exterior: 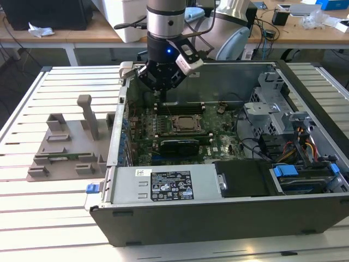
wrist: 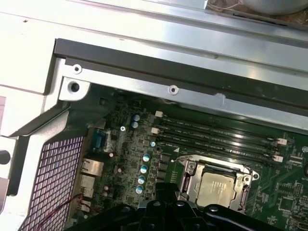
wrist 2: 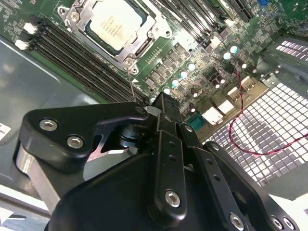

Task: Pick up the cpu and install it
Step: 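Install the first cpu locking lever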

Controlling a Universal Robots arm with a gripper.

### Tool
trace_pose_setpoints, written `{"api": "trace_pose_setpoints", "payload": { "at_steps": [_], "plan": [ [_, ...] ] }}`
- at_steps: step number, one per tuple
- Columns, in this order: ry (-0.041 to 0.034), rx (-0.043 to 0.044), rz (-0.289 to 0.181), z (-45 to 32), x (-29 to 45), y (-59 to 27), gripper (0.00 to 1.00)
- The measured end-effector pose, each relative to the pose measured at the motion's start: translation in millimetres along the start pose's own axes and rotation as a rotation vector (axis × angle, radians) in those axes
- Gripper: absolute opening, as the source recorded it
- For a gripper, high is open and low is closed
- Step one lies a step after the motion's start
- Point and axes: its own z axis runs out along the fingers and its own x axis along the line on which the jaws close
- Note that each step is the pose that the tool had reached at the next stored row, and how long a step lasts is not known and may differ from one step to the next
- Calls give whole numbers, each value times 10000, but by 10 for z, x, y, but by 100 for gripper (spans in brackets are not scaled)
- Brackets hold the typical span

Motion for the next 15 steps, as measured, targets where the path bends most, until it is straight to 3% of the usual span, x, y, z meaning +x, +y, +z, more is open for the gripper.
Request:
{"api": "trace_pose_setpoints", "payload": {
  "at_steps": [15],
  "plan": [
    [0, 1, -23, 28, 53, 67, 11]
  ]
}}
